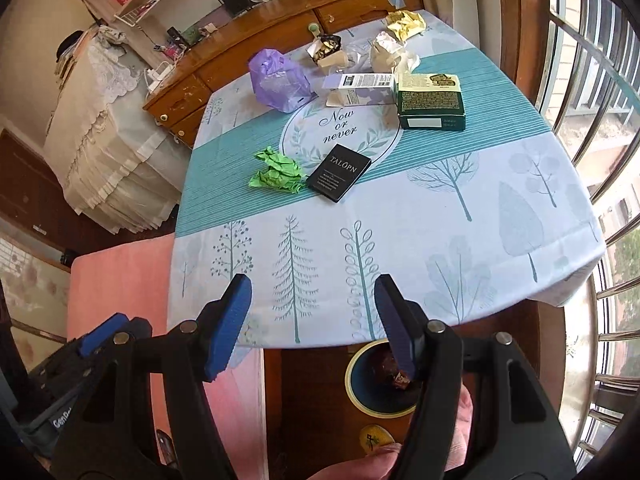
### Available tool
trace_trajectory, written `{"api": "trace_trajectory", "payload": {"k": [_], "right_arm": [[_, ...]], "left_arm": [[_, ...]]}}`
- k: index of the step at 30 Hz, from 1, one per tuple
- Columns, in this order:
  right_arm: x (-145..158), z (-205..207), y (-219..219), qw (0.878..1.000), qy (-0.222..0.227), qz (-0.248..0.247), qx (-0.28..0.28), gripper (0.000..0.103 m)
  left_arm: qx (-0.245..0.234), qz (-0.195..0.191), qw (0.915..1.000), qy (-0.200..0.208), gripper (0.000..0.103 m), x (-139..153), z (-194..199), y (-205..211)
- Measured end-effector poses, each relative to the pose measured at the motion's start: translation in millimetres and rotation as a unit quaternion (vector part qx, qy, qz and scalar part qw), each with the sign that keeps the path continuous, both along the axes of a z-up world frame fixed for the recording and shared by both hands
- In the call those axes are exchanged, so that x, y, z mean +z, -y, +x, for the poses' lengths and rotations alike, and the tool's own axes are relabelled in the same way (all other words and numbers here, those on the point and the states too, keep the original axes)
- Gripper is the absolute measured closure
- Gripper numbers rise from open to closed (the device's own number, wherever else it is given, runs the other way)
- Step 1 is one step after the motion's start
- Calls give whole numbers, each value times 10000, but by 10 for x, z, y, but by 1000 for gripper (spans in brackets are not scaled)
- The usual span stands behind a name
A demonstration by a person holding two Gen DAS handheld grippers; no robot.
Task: Collect trash
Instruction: 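Raise both tools from the bin back over the table, then lower the right gripper onto the black TALOPN card and close it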
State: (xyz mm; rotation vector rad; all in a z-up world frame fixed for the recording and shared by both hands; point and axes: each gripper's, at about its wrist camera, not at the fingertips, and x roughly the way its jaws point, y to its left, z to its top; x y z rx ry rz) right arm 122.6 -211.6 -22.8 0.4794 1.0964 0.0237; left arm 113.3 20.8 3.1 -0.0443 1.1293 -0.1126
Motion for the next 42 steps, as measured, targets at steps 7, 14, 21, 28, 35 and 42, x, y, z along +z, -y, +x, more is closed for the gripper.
{"api": "trace_trajectory", "payload": {"k": [7, 14, 21, 28, 35, 42], "right_arm": [[-645, 1119, 249, 9966, -699, 429, -123, 42], [-1219, 1804, 403, 9845, -1447, 916, -389, 42], [-1473, 2190, 405, 9777, -1837, 916, -443, 31], [-1492, 2488, 67, 9823, -1811, 476, -76, 28], [-1444, 2658, -444, 9847, -1396, -881, 551, 28], [-1547, 2669, -912, 9638, -1026, -2125, 1238, 29]], "left_arm": [[440, 131, 9988, -195, 52, -282, 920, 263], [932, 87, 9948, -410, 52, -525, 1370, 274], [1270, 55, 9903, -567, 52, -720, 1514, 159], [1481, 32, 9870, -626, 52, -764, 1525, 29], [1703, -31, 9832, -661, 52, -764, 1466, -145], [1799, -97, 9807, -758, 52, -818, 1404, -222]]}}
